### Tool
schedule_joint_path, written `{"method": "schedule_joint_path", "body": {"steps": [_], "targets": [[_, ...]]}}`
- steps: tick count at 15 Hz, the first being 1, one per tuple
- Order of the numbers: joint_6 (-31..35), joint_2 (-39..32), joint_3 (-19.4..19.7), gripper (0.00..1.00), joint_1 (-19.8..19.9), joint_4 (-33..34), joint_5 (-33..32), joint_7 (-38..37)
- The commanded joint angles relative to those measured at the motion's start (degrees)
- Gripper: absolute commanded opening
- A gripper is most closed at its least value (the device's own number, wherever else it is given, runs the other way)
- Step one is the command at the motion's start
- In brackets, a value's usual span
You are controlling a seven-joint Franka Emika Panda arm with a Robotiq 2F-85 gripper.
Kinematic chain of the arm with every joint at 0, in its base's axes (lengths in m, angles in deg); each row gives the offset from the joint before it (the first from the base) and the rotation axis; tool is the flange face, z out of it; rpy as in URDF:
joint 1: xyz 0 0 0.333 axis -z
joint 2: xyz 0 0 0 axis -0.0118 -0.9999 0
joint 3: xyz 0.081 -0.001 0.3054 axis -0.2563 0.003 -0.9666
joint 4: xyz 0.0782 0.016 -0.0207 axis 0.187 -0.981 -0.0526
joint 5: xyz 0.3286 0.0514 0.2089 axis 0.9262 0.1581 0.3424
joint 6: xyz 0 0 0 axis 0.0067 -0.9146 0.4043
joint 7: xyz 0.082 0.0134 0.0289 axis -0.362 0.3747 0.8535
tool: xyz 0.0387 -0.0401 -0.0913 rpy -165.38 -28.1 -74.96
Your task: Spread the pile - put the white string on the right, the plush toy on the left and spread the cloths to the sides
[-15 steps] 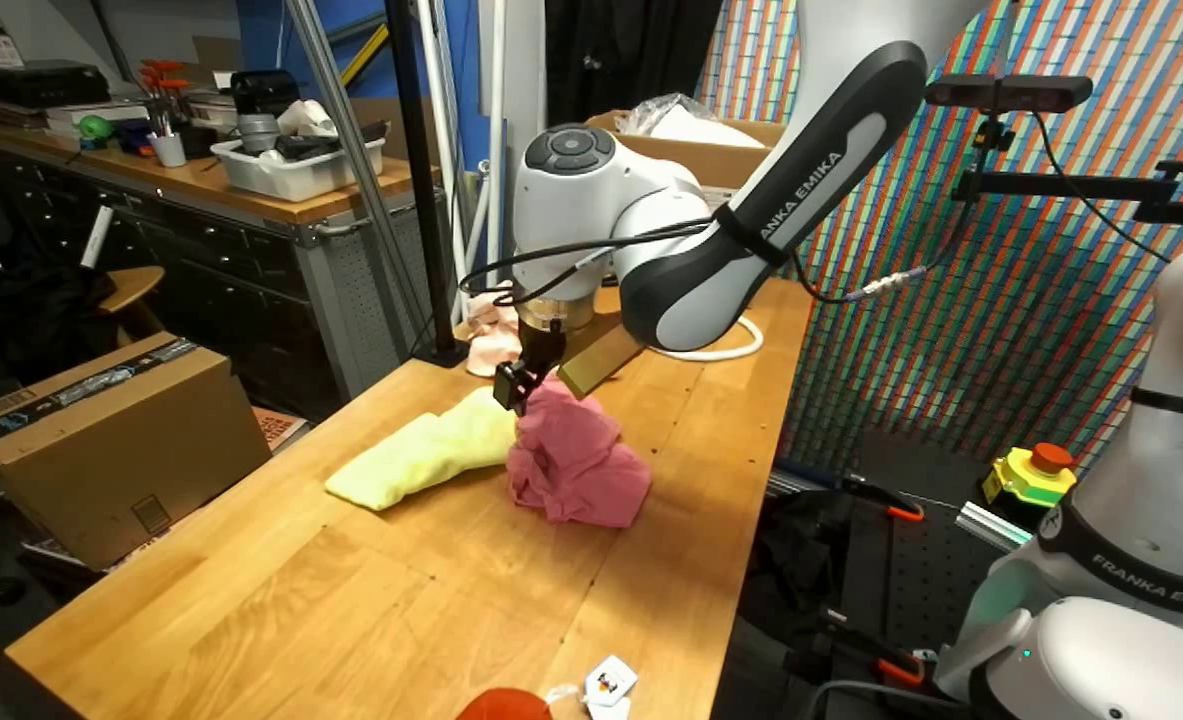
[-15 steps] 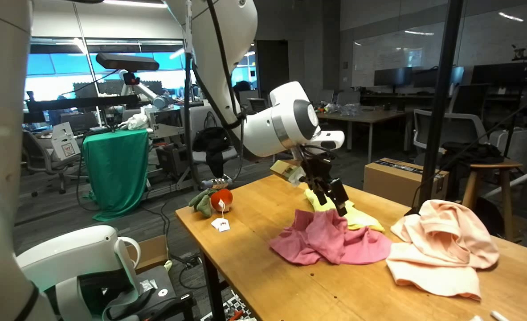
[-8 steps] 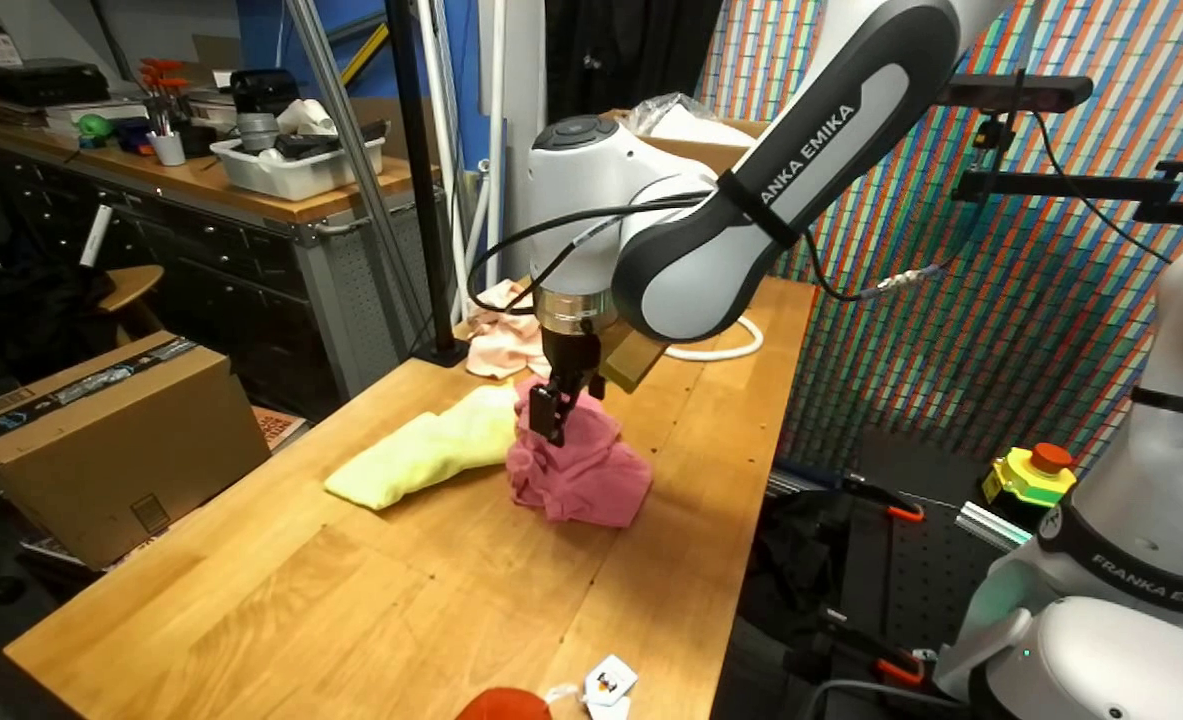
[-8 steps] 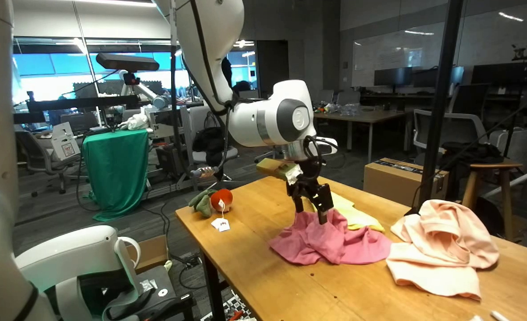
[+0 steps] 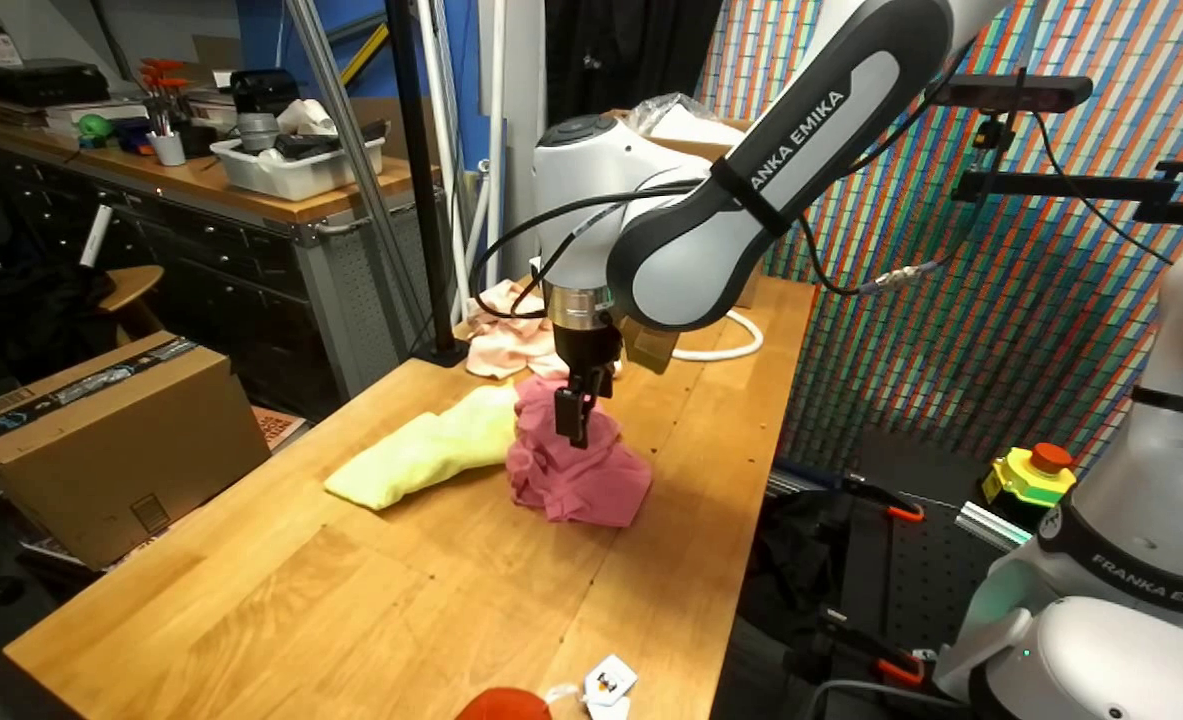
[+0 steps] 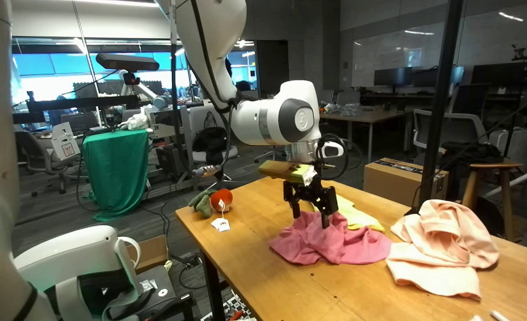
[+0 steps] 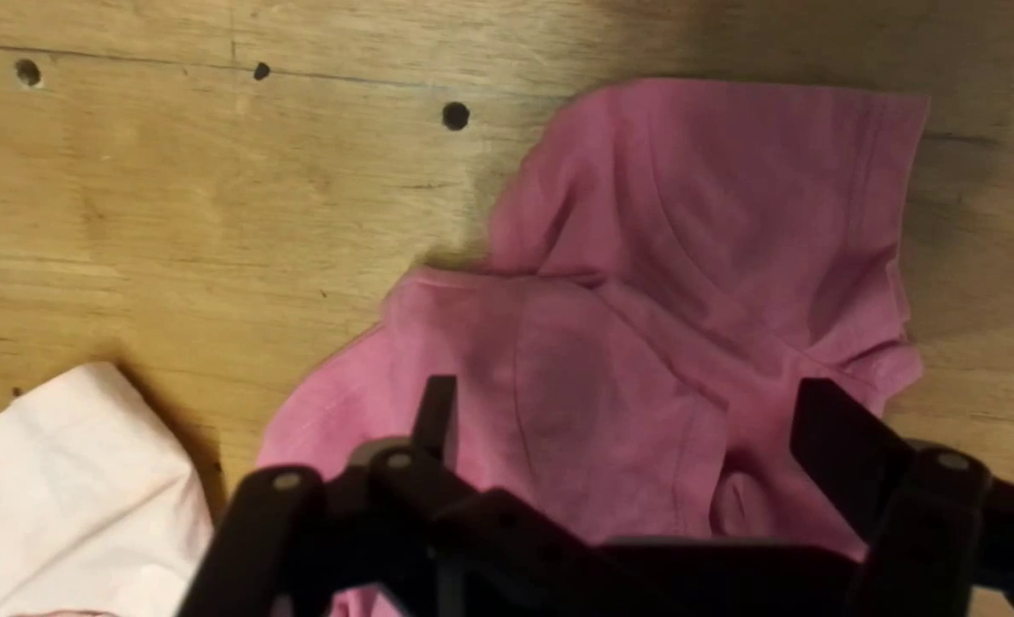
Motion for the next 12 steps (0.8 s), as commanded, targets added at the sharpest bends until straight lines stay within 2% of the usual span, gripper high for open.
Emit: {"method": "schedule_joint_path", "body": {"steps": [1, 8, 12], "targets": [[1.2, -0.6, -0.7, 1.00, 1.3, 0.0, 3.2, 5.9], [2.3, -3.2, -1.9, 1.00, 1.5, 0.1, 8.1, 12.3], [2.7, -4.4, -2.1, 1.00, 1.0, 0.2, 7.6, 12.4]]}}
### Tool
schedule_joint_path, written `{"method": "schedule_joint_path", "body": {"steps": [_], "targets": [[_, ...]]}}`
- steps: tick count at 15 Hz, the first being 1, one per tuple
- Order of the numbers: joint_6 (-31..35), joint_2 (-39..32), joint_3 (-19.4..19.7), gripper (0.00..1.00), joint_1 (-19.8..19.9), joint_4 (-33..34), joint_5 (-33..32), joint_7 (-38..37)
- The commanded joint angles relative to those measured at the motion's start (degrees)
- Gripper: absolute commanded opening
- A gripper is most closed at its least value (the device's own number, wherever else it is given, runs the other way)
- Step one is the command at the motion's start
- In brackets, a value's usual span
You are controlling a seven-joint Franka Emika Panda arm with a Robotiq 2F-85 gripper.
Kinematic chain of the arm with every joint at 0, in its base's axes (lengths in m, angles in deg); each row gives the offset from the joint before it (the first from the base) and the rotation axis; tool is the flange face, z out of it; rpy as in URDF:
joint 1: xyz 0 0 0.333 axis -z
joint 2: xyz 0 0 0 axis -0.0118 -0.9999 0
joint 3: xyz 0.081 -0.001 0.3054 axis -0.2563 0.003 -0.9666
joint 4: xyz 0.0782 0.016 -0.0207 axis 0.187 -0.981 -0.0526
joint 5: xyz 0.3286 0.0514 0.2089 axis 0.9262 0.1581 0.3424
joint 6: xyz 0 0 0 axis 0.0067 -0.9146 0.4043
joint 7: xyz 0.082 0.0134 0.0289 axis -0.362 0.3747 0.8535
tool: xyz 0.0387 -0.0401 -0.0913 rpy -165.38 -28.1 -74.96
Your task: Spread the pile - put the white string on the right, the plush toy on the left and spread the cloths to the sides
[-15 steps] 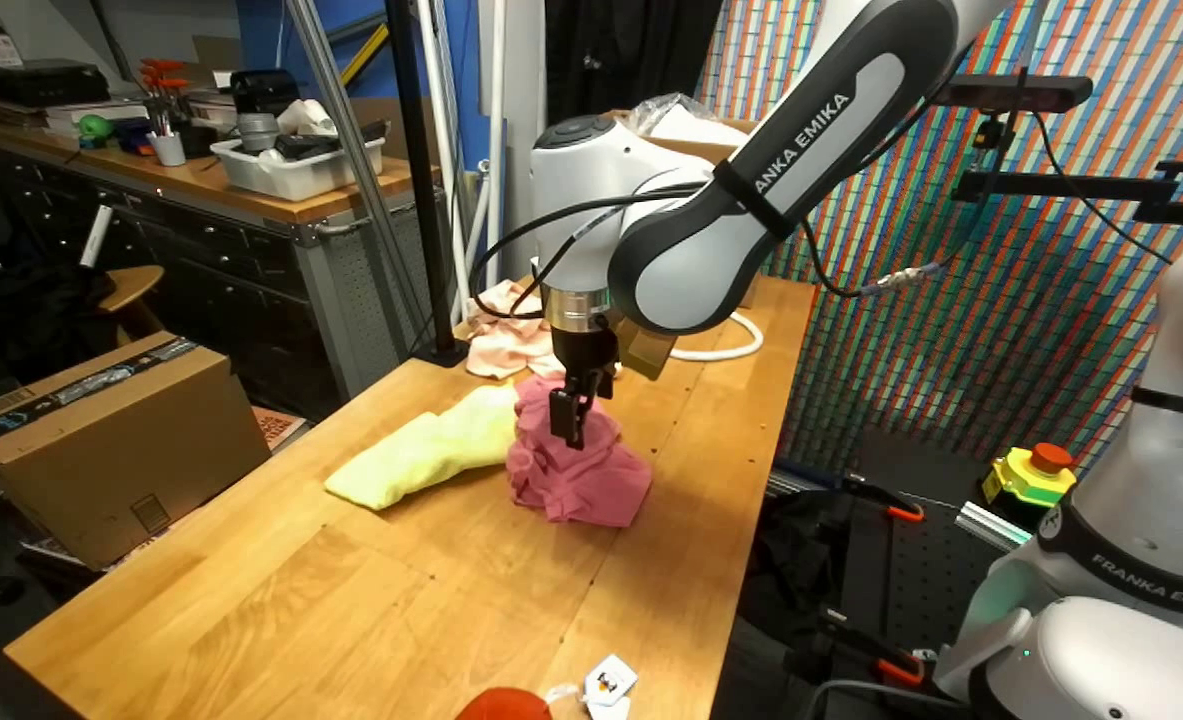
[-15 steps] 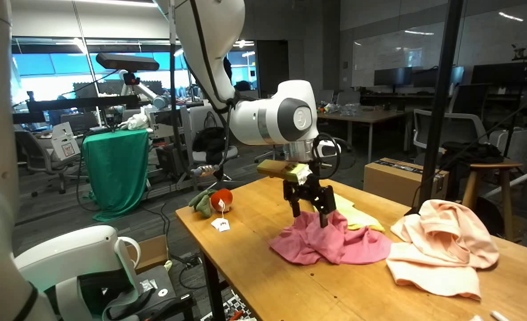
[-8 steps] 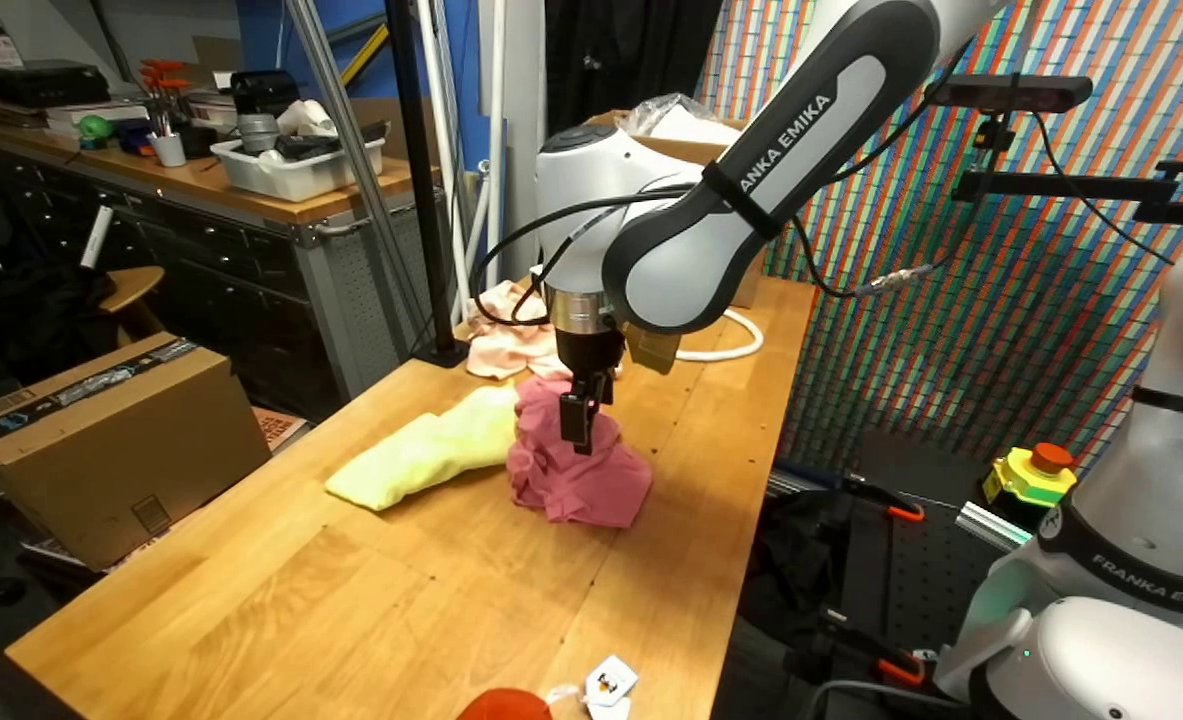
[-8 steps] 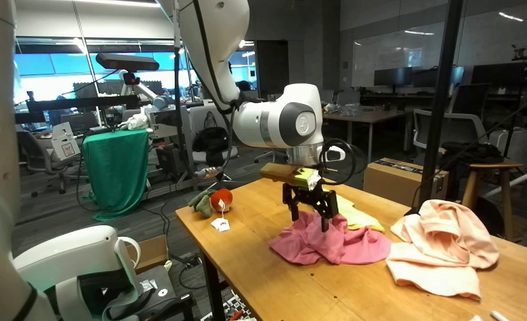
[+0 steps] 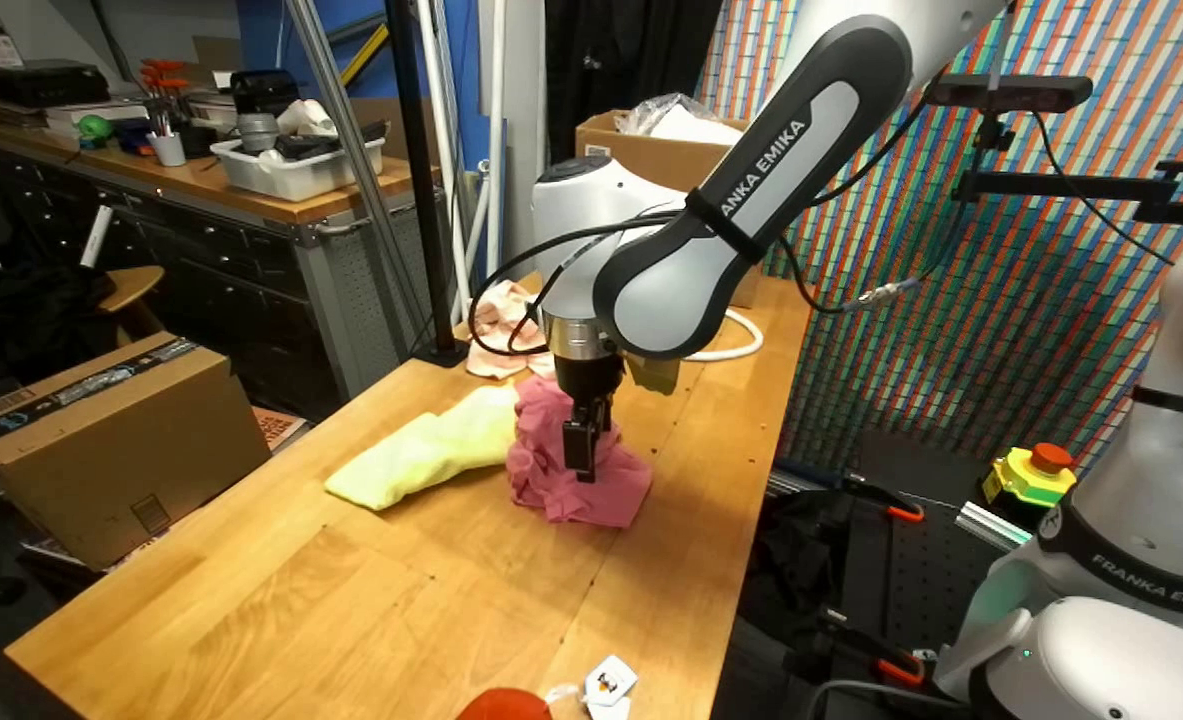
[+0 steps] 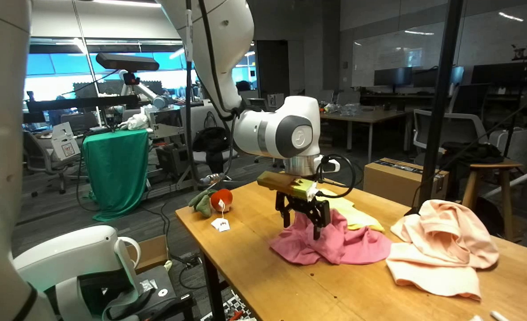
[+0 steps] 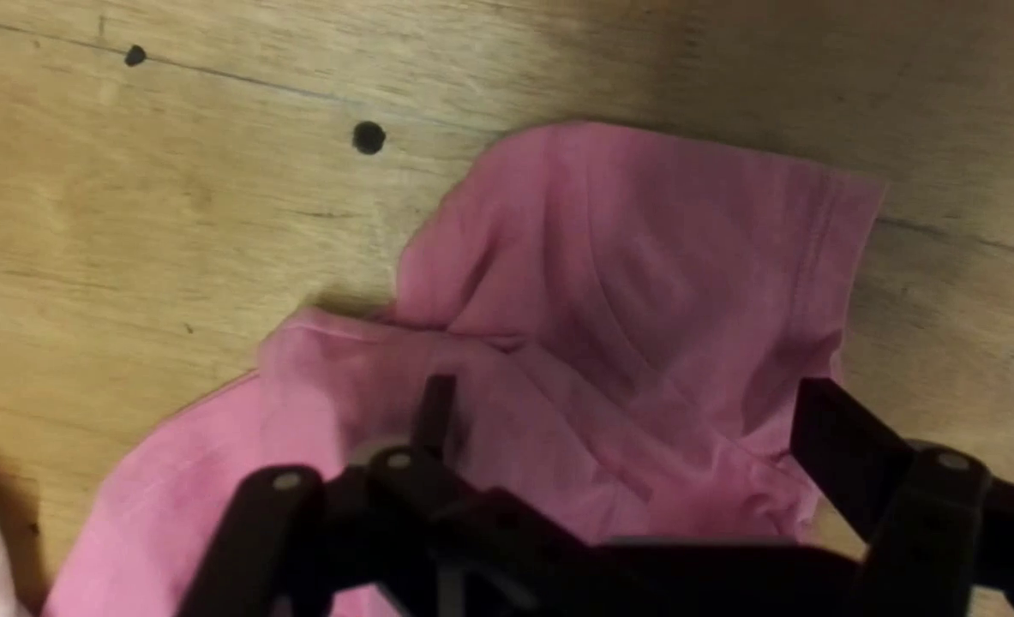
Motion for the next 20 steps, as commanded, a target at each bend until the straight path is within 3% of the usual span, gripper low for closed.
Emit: {"method": "schedule_joint_path", "body": {"steps": [1, 8, 17, 18, 20], "targets": [[1.8, -0.7, -0.6, 1.00, 0.2, 0.1, 0.5, 1.2], [9.0, -2.8, -0.9, 1.00, 0.9, -0.4, 2.5, 0.8], [10.5, -3.8, -0.4, 0.99, 0.8, -0.7, 3.1, 0.0], [10.4, -3.7, -0.3, 0.74, 0.7, -0.8, 3.0, -0.1], [10.5, -3.5, -0.3, 0.70, 0.7, -1.0, 3.0, -0.2]]}}
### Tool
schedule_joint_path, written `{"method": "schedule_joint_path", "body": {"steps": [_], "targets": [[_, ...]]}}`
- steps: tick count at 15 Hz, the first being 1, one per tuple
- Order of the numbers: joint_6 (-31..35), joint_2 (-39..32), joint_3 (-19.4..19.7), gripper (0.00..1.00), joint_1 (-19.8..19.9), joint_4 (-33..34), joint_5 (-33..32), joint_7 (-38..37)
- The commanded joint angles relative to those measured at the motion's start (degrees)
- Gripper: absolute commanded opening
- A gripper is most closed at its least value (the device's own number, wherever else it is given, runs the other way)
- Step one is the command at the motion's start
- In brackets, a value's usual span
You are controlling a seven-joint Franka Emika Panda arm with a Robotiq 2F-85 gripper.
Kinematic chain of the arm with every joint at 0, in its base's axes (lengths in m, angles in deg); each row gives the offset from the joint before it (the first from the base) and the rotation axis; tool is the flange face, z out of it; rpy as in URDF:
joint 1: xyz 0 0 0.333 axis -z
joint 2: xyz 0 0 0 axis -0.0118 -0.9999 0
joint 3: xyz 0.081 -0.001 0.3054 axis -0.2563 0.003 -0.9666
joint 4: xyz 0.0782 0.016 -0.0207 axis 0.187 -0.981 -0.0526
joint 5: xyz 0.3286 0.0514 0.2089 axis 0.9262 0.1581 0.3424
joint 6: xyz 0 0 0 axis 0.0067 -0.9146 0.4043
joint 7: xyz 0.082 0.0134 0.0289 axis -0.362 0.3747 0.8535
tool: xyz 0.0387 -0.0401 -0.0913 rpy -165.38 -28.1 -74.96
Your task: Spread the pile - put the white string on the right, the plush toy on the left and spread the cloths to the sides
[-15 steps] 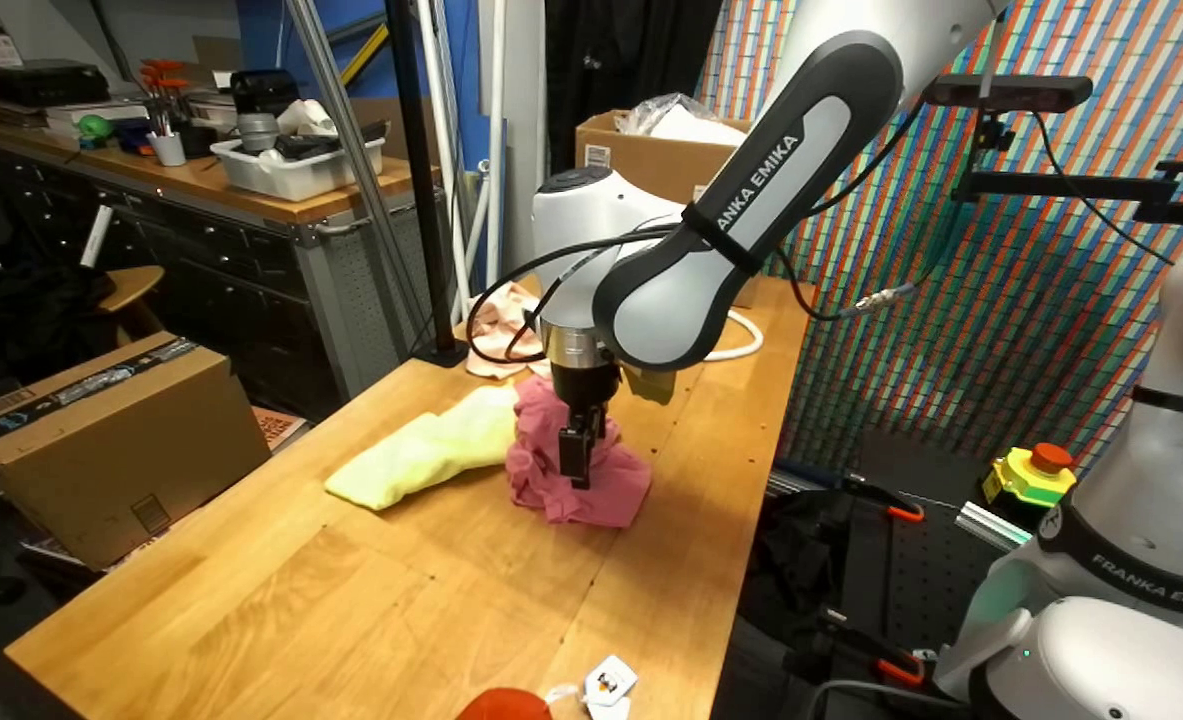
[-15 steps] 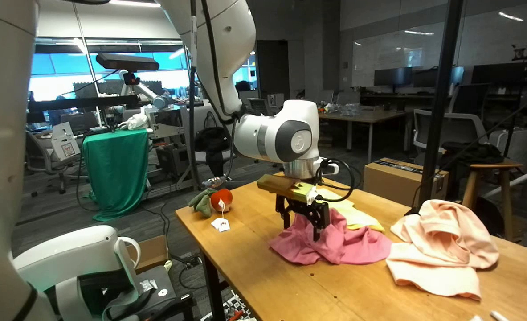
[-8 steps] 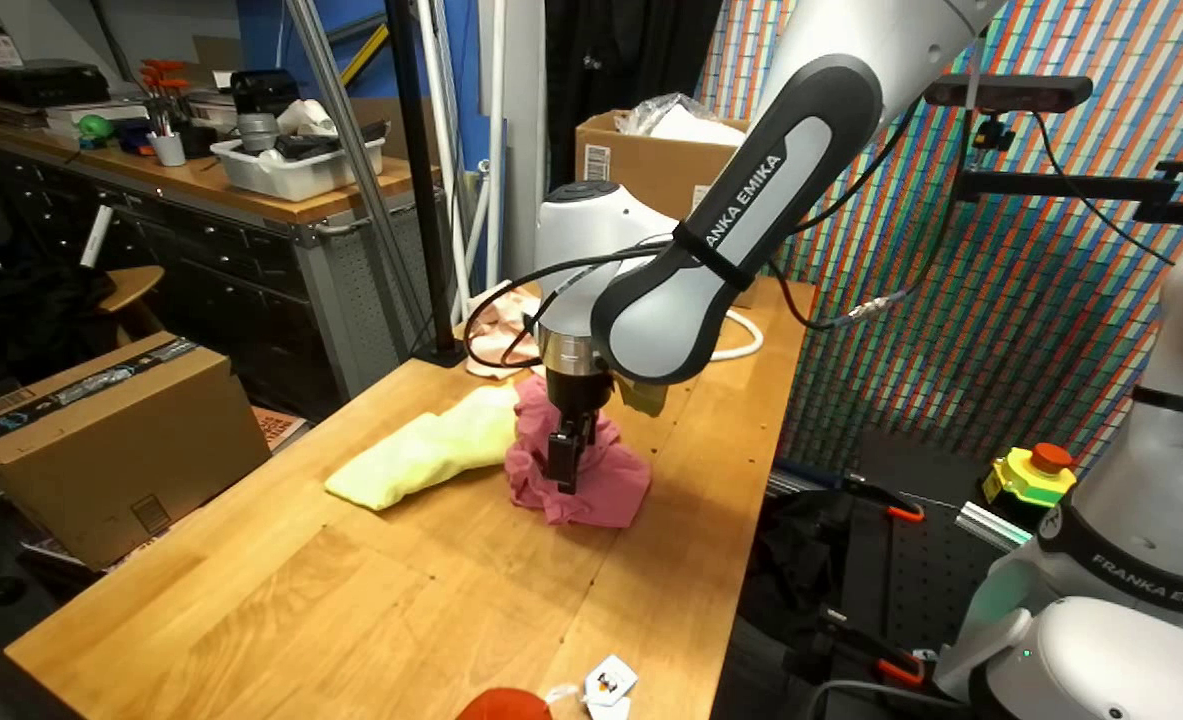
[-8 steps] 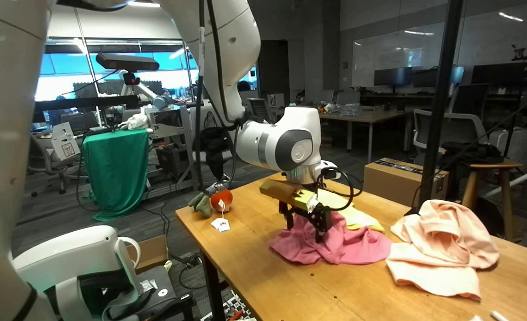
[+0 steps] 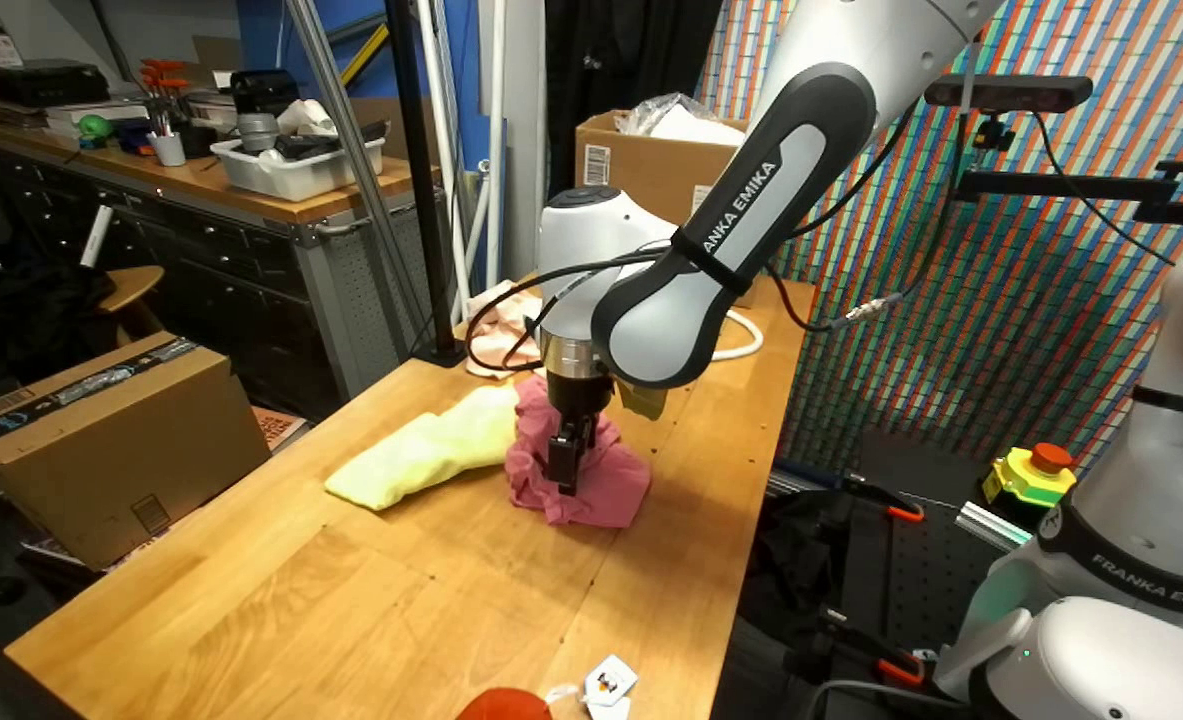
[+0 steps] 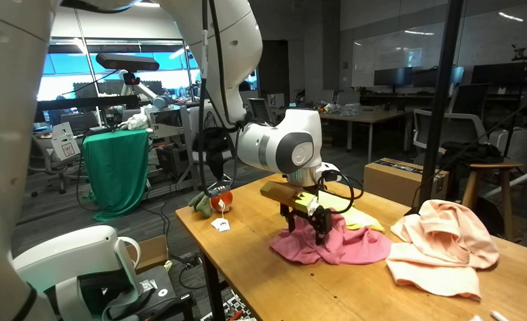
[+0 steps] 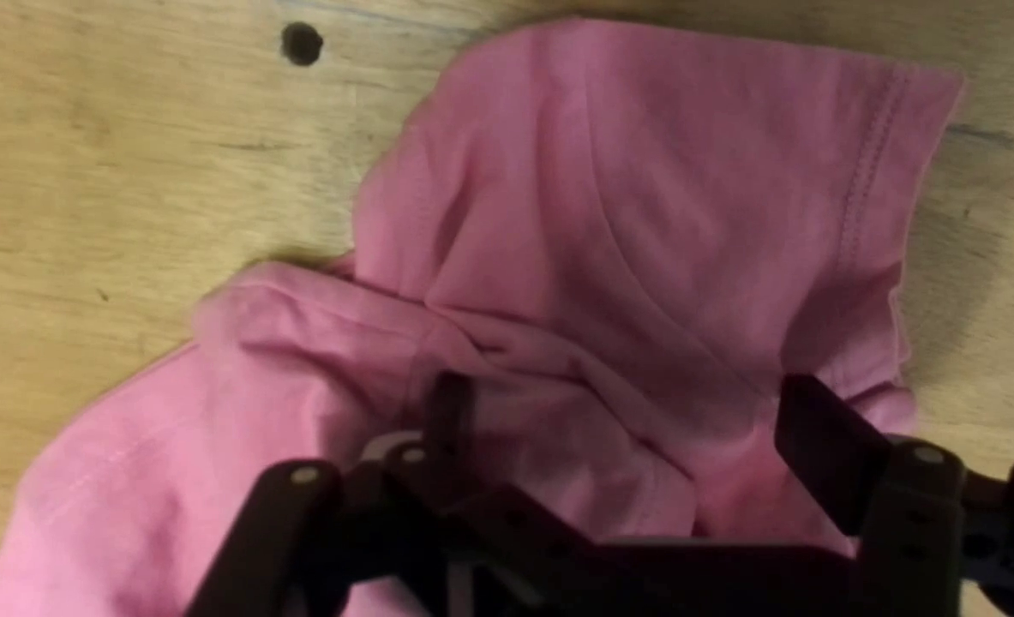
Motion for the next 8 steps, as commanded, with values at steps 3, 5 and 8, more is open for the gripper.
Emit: {"method": "schedule_joint_path", "body": {"steps": [3, 5, 8], "targets": [[1.6, 0.8, 0.0, 0.45, 0.1, -1.1, 0.9, -0.3], [1.7, 1.0, 0.2, 0.31, -0.1, -1.3, 0.6, -0.7], [2.0, 1.2, 0.3, 0.12, -0.4, -1.5, 0.3, -1.0]]}}
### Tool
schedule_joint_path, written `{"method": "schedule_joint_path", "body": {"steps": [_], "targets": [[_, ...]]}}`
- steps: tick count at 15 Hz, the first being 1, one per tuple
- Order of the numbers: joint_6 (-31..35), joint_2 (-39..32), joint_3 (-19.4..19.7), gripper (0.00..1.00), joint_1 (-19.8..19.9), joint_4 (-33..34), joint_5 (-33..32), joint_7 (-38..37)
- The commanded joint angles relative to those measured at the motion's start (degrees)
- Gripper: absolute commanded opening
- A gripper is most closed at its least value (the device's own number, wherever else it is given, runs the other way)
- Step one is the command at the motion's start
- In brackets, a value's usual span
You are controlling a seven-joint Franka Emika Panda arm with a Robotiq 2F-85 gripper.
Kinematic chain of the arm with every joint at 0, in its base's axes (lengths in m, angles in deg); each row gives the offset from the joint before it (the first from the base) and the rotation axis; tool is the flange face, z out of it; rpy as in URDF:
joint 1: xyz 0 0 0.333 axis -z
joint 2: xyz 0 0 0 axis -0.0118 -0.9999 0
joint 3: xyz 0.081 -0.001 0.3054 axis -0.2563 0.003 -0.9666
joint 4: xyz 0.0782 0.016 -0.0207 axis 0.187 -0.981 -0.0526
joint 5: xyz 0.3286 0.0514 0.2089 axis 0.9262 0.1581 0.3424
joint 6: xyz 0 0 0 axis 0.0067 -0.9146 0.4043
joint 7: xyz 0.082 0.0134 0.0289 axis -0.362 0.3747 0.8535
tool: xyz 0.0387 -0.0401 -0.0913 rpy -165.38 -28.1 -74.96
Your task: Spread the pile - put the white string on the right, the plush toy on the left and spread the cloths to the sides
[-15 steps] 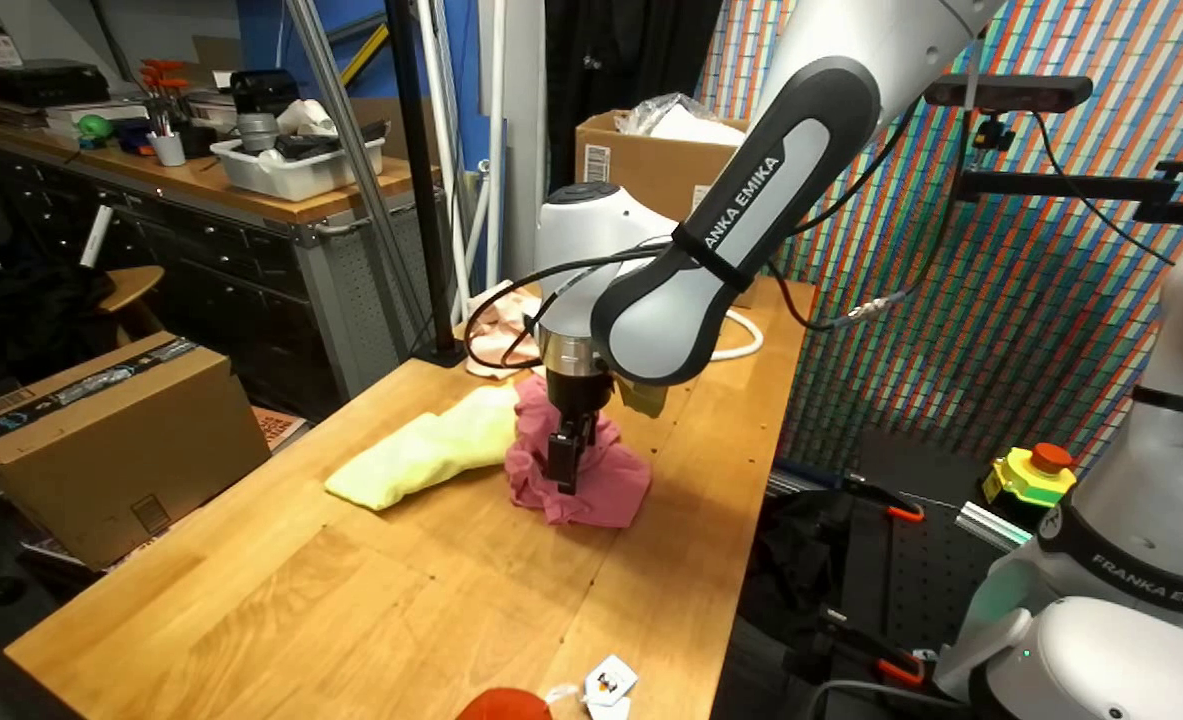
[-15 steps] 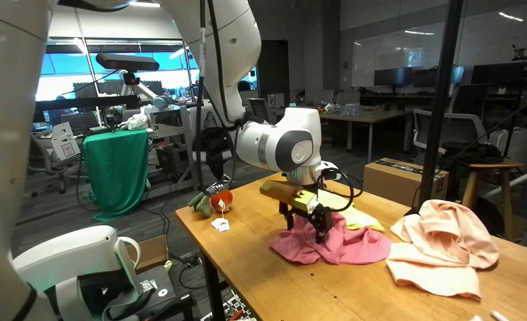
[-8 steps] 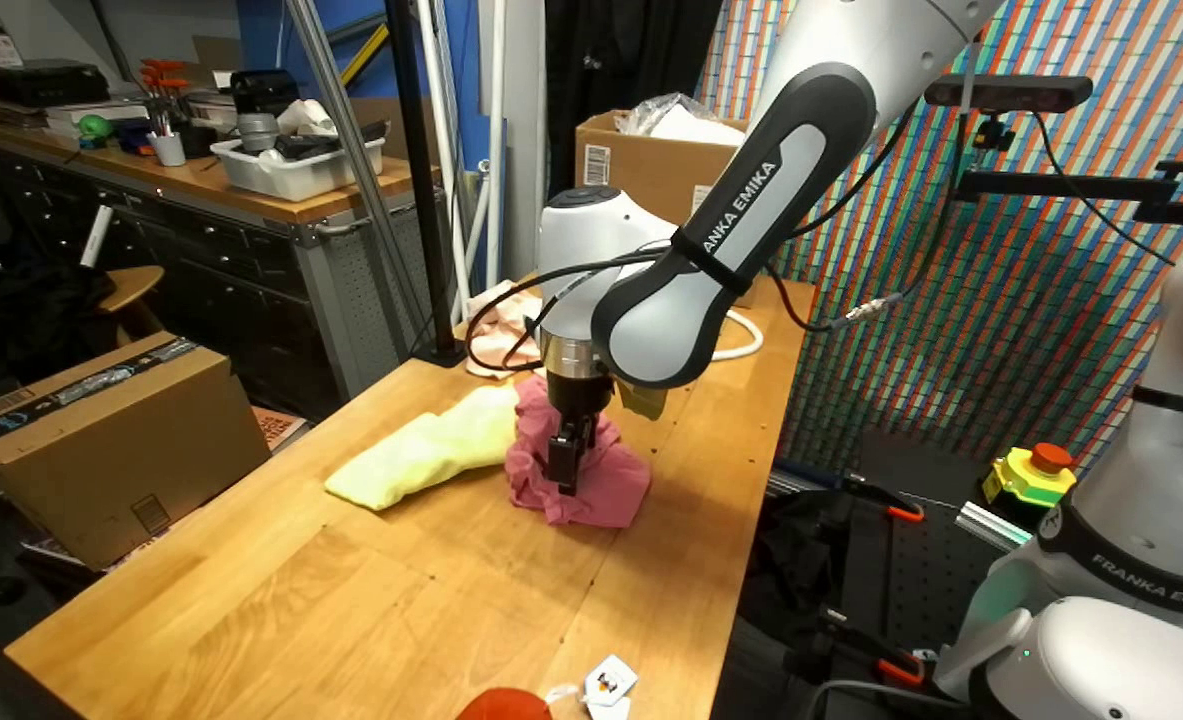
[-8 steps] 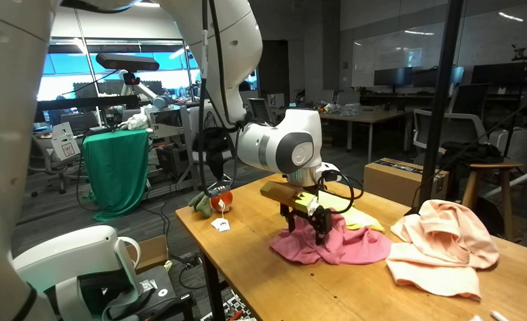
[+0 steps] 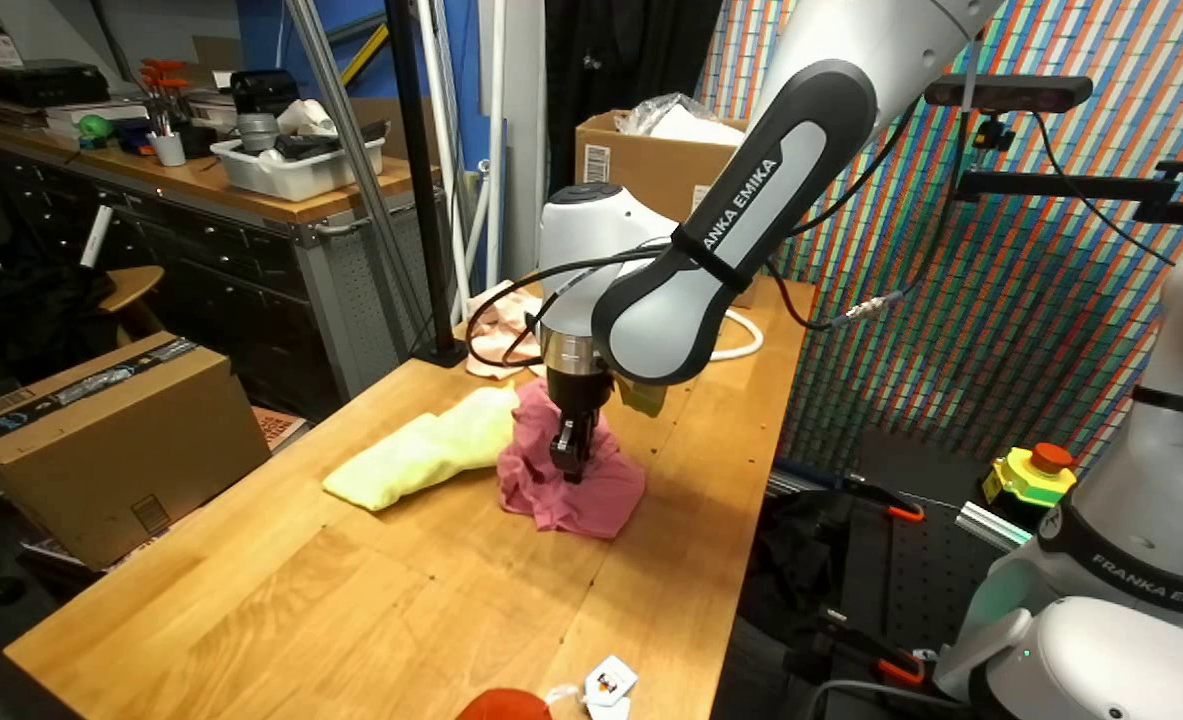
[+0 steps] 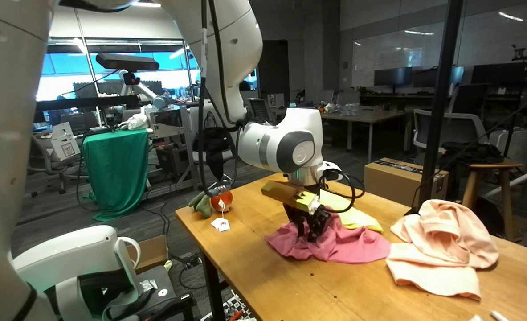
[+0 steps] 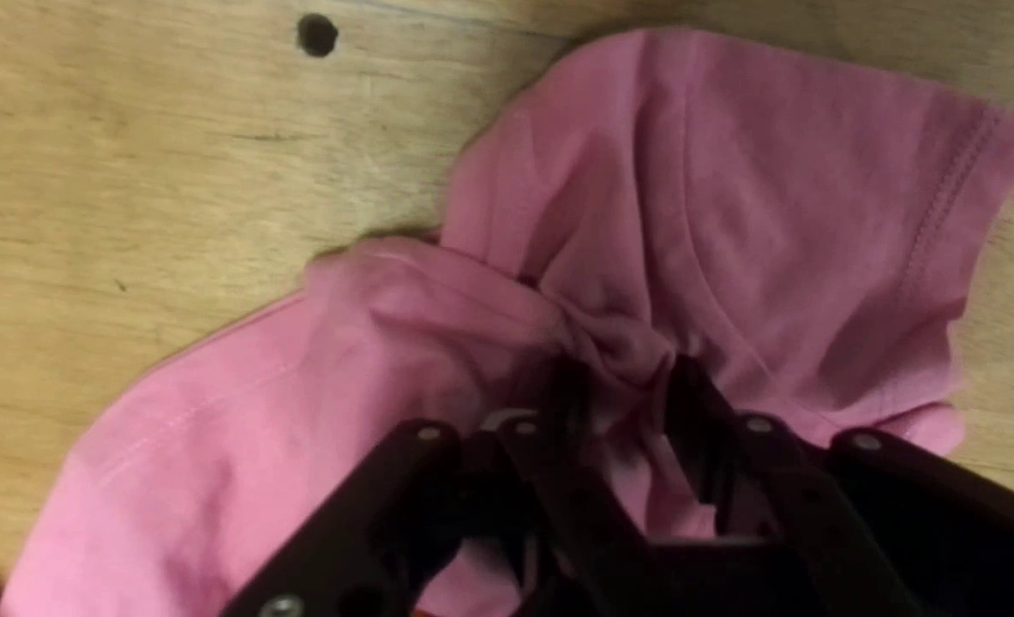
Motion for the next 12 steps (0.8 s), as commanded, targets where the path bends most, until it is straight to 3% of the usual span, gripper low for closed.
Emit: {"method": "schedule_joint_path", "body": {"steps": [1, 3, 6, 12], "targets": [[1.9, 0.9, 0.0, 0.10, -0.5, -1.6, 0.3, -1.1], [2.0, 1.0, 0.5, 0.06, -1.1, -1.8, -0.5, -2.0], [1.5, 1.3, 1.5, 0.12, -2.0, -2.3, -1.9, -3.9], [-1.4, 3.7, 3.0, 0.11, -3.2, -5.0, -2.7, -9.1]]}}
